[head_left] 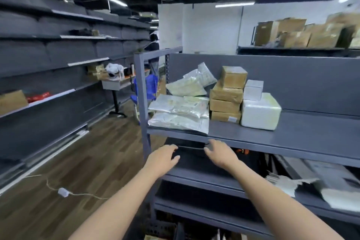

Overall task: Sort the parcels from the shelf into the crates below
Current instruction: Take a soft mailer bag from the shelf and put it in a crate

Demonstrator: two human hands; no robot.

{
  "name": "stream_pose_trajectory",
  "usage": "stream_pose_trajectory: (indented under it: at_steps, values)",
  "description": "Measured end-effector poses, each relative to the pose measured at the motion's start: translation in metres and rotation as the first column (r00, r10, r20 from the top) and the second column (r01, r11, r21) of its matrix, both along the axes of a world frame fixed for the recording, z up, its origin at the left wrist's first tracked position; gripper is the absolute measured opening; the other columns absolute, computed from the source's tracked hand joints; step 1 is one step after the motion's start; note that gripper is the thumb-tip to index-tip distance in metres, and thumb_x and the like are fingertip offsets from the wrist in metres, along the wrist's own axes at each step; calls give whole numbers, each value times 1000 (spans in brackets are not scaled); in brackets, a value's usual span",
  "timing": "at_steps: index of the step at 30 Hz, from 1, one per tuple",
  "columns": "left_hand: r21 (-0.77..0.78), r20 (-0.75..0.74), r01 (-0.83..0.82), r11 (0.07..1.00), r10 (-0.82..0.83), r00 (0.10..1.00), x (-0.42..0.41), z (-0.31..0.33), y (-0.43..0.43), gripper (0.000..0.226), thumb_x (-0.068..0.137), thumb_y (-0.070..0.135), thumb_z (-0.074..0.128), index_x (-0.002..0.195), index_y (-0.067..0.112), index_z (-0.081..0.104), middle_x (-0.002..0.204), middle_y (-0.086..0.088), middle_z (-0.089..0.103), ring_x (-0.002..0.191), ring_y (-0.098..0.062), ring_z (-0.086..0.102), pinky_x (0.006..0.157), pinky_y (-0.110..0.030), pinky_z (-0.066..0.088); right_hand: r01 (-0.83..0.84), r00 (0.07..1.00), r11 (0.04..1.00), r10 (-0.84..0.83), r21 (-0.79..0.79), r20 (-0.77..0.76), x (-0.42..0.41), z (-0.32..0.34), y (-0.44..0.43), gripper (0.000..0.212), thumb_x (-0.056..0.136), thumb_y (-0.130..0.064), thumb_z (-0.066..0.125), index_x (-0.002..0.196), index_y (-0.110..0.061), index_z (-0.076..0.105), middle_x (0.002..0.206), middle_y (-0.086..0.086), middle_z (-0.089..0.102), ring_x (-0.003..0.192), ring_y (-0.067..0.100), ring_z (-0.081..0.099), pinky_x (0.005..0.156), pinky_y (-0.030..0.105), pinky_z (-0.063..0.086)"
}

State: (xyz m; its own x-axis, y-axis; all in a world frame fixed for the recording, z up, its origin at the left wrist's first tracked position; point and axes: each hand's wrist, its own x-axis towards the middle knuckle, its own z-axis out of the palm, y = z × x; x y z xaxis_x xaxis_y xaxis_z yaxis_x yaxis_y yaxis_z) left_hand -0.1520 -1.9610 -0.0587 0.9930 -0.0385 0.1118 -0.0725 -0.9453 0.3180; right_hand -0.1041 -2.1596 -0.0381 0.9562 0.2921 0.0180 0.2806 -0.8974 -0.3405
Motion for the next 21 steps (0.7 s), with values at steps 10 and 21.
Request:
stream_pose_trajectory:
  at_steps: [10, 21]
  values:
    - [-106, 67, -77, 991, 84, 994, 54, 70, -7, 57, 97, 41, 43, 144, 10, 33, 148, -9, 39, 134, -25, 41, 105, -36, 37, 107, 994, 967, -102, 231, -33, 22, 44, -31, 52, 98, -28, 42, 145, -7, 32, 149, 10, 40, 136, 25, 39, 108, 34, 35]
    - [-238, -33, -234, 943, 233, 972, 186, 73, 60, 57, 99, 37, 39, 141, -2, 34, 148, -18, 35, 136, -33, 35, 109, -37, 31, 376, 924, 771, -266, 514, -277, 138, 34, 13, 53, 95, -21, 48, 141, 2, 36, 137, 19, 48, 102, 24, 50, 85, 34, 44]
